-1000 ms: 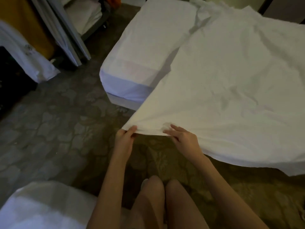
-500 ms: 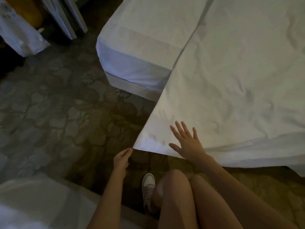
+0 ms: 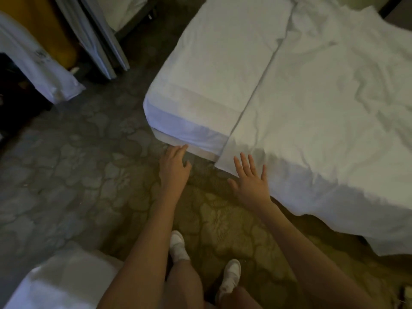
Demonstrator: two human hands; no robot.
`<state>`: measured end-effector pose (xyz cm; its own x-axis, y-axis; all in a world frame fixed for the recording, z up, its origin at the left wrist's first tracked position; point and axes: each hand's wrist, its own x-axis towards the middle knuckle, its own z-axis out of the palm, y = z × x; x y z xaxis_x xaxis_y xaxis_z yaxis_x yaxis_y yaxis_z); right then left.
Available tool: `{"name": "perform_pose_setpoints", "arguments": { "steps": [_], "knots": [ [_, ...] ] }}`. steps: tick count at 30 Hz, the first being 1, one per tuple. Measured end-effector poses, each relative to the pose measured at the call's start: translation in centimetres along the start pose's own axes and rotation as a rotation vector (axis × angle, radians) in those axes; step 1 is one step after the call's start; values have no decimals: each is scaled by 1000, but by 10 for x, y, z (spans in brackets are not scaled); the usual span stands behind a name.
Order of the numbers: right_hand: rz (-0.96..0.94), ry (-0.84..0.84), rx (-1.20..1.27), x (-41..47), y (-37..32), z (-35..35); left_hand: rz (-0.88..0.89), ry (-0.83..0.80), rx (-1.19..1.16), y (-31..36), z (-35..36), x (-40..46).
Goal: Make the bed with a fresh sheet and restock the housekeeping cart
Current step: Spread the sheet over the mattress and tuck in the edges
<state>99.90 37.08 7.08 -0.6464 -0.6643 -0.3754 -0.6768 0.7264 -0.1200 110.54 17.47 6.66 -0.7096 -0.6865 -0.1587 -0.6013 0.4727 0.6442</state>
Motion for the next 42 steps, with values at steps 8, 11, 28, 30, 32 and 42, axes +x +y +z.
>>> {"name": "perform_pose_setpoints", "arguments": {
  "steps": [8, 11, 28, 30, 32, 42],
  "knots": [
    [125, 66, 75, 123, -89, -76, 213, -100, 131, -6, -112, 147],
    [201, 121, 107, 177, -131, -120, 329, -117, 219, -1, -171, 209],
    [476, 339, 317, 508, -210, -301, 649, -275, 383, 68, -287, 597],
    [506, 353, 329, 549, -213, -333, 689, -293, 399, 92, -296, 650],
    [553, 379, 334, 588, -211, -367, 737, -325, 402, 119, -302, 700],
    [711, 428, 352, 827, -148, -479, 900, -422, 372, 206, -286, 997]
  ]
}}
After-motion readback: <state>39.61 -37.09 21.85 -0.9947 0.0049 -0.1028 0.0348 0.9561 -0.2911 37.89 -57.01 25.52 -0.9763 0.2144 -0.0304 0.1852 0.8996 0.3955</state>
